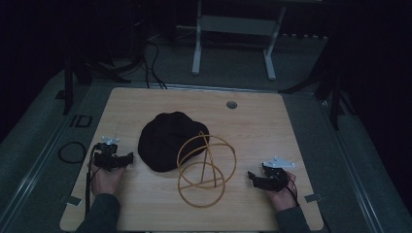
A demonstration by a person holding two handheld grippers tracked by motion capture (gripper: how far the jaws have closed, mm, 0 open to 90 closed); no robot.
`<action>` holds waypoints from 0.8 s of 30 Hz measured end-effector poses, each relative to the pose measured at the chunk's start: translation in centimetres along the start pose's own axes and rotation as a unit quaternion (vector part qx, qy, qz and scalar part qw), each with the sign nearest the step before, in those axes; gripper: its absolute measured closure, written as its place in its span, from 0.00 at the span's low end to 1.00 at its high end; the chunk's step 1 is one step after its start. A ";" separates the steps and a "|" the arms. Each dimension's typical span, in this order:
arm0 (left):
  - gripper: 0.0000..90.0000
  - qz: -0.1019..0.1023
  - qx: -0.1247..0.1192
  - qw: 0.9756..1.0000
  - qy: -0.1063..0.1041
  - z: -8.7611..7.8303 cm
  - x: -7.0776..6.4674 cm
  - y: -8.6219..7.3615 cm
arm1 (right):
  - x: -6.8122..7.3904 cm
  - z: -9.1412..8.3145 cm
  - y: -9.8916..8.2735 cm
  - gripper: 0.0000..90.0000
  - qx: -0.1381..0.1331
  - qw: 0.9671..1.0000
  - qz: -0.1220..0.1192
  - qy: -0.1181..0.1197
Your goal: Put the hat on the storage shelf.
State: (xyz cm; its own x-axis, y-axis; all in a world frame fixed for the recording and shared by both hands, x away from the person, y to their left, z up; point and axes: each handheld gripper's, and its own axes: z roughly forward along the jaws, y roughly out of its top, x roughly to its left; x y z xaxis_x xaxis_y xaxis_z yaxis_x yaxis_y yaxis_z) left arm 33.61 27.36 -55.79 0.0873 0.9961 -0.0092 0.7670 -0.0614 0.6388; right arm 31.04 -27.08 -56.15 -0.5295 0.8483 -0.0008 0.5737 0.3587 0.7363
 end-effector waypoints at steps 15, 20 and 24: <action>0.52 0.023 0.043 0.999 -0.019 -0.6 0.2 1.2 | 0.0 0.0 0.0 0.31 0.000 1.000 0.000 0.000; 0.56 0.031 0.049 0.998 -0.027 -0.8 0.0 1.5 | 0.0 0.0 0.0 0.31 0.000 1.000 0.000 0.000; 0.61 0.035 0.047 0.997 -0.040 -1.3 0.1 1.9 | 0.0 0.0 0.0 0.31 0.000 1.000 0.000 0.000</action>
State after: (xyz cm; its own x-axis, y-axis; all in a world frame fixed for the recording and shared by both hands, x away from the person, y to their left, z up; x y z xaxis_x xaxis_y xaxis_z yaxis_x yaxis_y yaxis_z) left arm 34.25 27.43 -53.61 0.1896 0.9814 -0.0305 0.8134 -0.1396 0.5647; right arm 31.04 -27.08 -56.15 -0.5293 0.8484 -0.0003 0.5739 0.3584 0.7363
